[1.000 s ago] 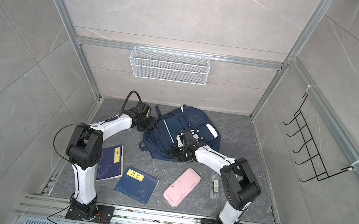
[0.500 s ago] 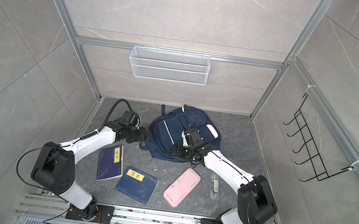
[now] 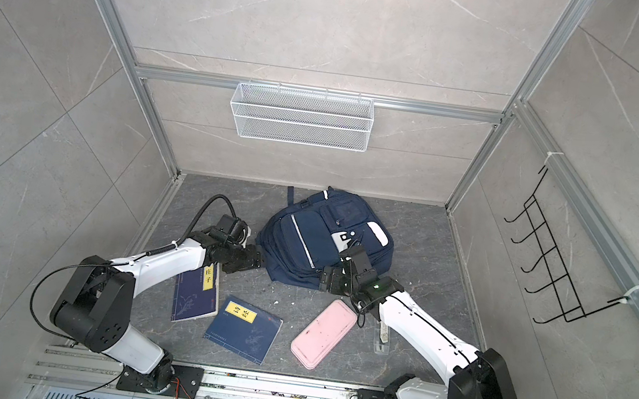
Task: Pack the student bag
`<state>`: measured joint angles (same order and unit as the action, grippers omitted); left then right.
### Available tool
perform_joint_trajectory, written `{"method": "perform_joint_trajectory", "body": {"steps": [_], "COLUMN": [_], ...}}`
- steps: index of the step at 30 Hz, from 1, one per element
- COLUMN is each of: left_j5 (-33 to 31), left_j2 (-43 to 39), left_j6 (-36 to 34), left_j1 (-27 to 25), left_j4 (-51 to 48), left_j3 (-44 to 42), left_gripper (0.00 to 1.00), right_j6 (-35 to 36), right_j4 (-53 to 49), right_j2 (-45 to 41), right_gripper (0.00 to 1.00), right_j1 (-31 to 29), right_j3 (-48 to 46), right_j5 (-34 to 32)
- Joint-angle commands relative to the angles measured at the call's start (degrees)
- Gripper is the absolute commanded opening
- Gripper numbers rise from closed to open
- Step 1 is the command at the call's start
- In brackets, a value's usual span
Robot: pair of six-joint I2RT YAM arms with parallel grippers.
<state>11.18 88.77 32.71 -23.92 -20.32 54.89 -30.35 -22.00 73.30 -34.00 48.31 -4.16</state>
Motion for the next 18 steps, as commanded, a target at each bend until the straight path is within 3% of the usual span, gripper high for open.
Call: {"method": "perform_joint_trajectory", "body": {"steps": [1, 4, 10, 18], "left_j5": [1.48, 0.66, -3.52, -4.54], "left_j2": [0.79, 1.05, 1.98, 5.54], "left_j6": [-1.51, -1.5, -2.29, -2.75], "left_j1": [-0.16, -0.16, 0.19, 1.81], "left_j4": [1.6, 1.14, -0.39, -0.86], "left_j3": [1.34, 1.79, 4.22, 8.77], "left_gripper": [0.75, 0.74, 0.7, 0.7], "right_j6": [1.25, 1.48, 4.08, 5.47], "right_j4": [-2.36, -1.59, -2.83, -1.85], "right_j2": [0.98, 0.97, 3.87, 10.19], "right_gripper": [0.99, 0.98, 0.93, 0.94], "right_j1": [0.16, 0.16, 0.16, 0.18], "right_j3": [-0.42, -2.03, -1.29, -1.11], "right_j5": [-6.47, -9.34, -6.06, -5.65]}}
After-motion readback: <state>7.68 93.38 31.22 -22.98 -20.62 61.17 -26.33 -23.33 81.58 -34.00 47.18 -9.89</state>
